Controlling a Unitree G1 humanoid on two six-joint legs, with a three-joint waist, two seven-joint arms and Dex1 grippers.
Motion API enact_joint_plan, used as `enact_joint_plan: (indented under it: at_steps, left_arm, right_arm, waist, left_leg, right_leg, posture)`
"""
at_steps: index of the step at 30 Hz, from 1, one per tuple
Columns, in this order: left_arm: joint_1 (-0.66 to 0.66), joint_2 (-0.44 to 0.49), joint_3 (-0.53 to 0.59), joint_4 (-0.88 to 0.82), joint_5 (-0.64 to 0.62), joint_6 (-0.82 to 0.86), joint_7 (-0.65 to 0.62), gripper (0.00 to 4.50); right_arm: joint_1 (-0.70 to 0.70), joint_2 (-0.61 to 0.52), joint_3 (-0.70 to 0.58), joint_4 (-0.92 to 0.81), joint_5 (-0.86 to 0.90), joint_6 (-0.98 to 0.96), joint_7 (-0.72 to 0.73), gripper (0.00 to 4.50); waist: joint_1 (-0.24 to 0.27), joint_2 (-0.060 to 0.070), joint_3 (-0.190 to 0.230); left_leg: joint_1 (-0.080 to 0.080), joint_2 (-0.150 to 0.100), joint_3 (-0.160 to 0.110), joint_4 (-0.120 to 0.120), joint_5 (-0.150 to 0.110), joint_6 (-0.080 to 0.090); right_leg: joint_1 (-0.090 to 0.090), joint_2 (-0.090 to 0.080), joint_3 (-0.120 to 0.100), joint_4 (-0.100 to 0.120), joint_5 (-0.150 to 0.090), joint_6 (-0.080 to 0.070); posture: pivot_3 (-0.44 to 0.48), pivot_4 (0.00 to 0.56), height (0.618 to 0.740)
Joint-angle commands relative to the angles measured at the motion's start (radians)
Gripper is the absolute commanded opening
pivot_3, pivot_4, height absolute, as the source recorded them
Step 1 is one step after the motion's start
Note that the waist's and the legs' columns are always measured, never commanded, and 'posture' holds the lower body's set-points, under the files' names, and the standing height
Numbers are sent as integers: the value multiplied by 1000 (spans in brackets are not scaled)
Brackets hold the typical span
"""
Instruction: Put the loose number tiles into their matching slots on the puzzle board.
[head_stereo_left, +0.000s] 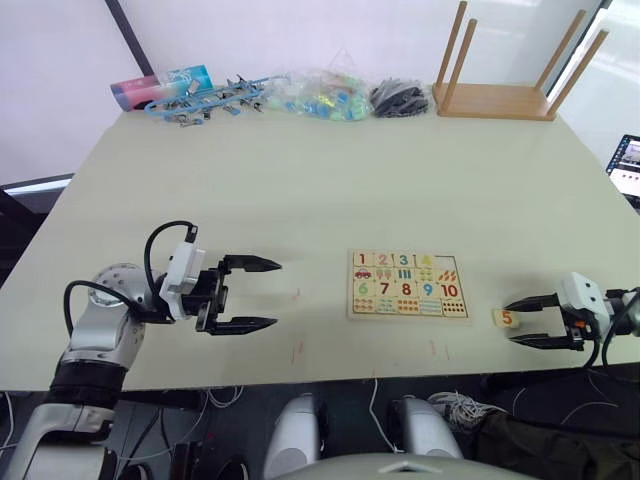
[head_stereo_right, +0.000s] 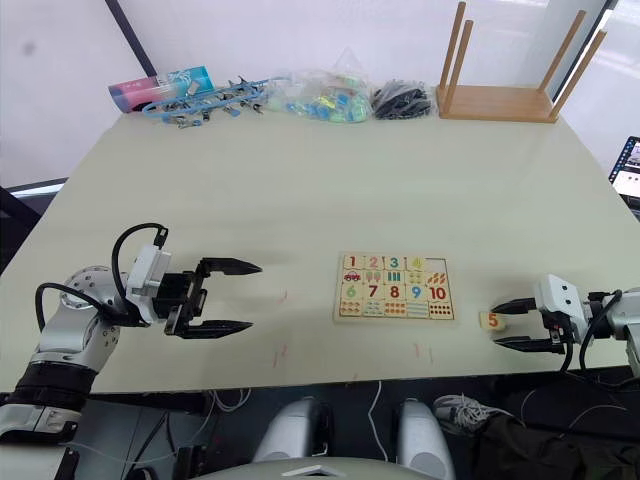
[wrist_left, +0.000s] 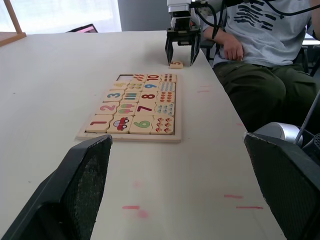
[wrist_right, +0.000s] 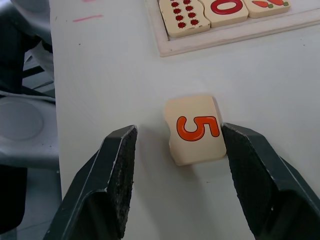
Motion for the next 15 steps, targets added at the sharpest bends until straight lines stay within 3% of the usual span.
enact_joint_plan:
  at_steps: [1,14,15]
  left_arm:
    - [-13,16,-5,-7,-20,-15,-32,4500]
    - [-17,20,-13,0,-24,-22,-32,4500]
    - [-17,20,-13,1,-25,-22,-32,4500]
  right_arm:
    - [36,21,-25,-27,-2,6,-35,2783]
    - [53,49,-38,-26,-36,-27,-72,2783]
    - [53,46,-36,-21,-42,-30,-72,2521]
  waist:
    - [-1,0,0]
    - [-14,0,0]
    - [-14,-1,0]
  left_leg:
    - [0,0,0,0,0,0]
    - [0,0,0,0,0,0]
    - [0,0,0,0,0,0]
  right_leg:
    - [0,0,0,0,0,0]
    - [0,1,0,1,0,0]
    - [0,1,0,1,0,0]
  posture:
    - [0,150,738]
    - [0,150,738]
    - [0,150,738]
